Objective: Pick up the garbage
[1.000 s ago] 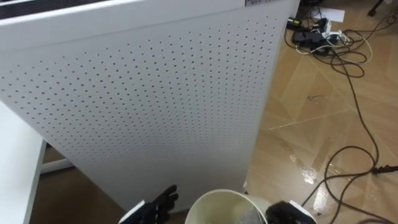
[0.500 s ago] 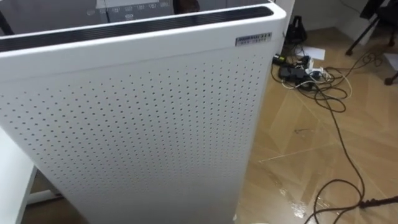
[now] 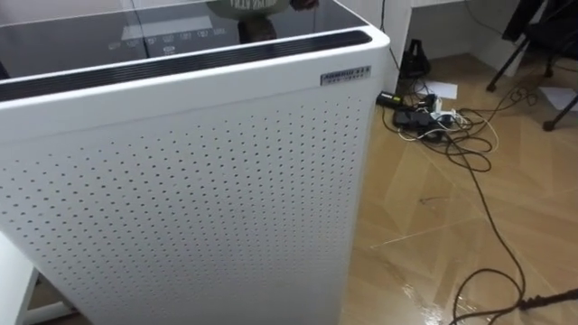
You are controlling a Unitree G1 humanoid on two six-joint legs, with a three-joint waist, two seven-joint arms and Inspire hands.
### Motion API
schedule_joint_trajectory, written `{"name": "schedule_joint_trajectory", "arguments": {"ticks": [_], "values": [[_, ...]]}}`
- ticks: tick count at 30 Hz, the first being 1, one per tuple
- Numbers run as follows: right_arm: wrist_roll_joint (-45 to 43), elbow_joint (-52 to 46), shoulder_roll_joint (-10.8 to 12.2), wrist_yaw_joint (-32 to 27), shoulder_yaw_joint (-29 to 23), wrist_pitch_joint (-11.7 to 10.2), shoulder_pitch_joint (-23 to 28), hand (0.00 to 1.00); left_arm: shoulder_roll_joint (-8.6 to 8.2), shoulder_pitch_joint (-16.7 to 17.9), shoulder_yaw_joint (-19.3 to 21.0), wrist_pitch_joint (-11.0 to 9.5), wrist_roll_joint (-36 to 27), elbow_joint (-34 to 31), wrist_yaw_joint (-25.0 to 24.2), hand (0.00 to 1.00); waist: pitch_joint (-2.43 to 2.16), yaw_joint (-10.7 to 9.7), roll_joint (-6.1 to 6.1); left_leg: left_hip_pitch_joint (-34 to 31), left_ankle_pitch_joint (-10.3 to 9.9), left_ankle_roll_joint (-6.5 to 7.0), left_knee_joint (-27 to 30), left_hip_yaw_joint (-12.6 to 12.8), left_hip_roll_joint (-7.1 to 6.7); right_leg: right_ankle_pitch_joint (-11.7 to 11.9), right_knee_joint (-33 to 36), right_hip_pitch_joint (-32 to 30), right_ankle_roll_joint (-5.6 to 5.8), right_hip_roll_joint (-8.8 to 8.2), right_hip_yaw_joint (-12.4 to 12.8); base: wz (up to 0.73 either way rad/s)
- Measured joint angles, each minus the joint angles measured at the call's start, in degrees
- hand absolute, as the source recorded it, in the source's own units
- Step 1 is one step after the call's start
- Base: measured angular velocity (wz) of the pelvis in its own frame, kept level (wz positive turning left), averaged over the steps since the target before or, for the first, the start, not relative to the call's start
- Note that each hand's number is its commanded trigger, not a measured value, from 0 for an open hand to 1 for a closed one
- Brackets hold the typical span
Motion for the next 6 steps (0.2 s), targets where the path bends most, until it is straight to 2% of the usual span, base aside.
{"name": "schedule_joint_trajectory", "arguments": {"ticks": [2,6], "values": [[1.34,2.09,0.45,-0.01,-0.89,1.02,-0.58,1.00,-0.92,-0.05,0.91,1.24,-0.23,0.11,0.73,0.00,0.00,0.03,-0.30,0.37,-0.08,0.03,0.03,-0.16,-0.10,-0.03,-0.61,0.82,0.05,0.02,-0.05,0.02],[3.63,2.70,1.27,-0.01,-2.06,2.82,-0.66,1.00,-1.68,-0.06,1.17,3.39,-0.26,0.26,0.78,0.00,0.00,0.12,-0.79,0.61,-0.64,0.02,0.77,-0.43,-0.11,-0.21,-0.76,1.74,0.19,0.17,-0.01,0.03]]}}
